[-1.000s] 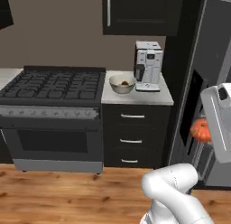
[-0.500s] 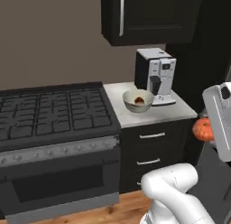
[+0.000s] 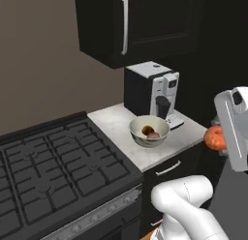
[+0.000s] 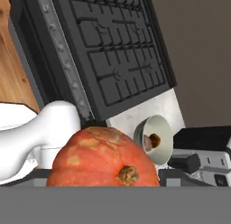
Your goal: Take the potato, mango, and squash from the freezer and place them in the bowl on the counter.
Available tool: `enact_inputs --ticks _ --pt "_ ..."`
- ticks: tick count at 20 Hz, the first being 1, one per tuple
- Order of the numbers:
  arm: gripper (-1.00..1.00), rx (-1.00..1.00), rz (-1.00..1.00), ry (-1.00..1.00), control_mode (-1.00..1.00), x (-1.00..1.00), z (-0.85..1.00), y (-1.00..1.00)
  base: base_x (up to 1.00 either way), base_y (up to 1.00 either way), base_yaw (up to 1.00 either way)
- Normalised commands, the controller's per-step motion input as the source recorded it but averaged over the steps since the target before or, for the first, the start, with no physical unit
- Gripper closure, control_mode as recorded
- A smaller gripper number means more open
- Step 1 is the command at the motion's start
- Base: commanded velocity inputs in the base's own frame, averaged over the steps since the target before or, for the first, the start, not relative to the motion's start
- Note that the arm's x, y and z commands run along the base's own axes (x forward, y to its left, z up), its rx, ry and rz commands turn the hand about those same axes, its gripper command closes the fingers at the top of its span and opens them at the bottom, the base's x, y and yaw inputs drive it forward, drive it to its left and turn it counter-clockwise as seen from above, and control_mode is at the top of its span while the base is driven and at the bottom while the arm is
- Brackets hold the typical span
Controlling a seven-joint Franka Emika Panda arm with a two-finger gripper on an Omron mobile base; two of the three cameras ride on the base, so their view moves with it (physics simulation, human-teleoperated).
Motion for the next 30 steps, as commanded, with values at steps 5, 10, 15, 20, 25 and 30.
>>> enact_inputs --ticks 5,10,15,20,25,30 --pt "1.00 0.00 0.00 0.00 1.00 0.00 0.00 0.00 1.00 0.32 -0.31" --pt "1.00 0.00 0.00 0.00 1.00 0.00 0.00 0.00 1.00 0.32 -0.08" --pt "1.00 0.00 0.07 0.02 -1.00 0.60 -0.07 -0.04 0.40 0.00 0.02" --pt "1.00 0.00 0.17 0.02 -1.00 1.00 -0.32 -0.20 0.00 0.00 0.00" --pt "1.00 0.00 0.08 -0.03 -1.00 0.72 -0.65 -0.01 0.00 0.00 0.00" --pt "1.00 0.00 0.06 0.07 -1.00 0.73 -0.45 0.00 0.00 0.00 0.00"
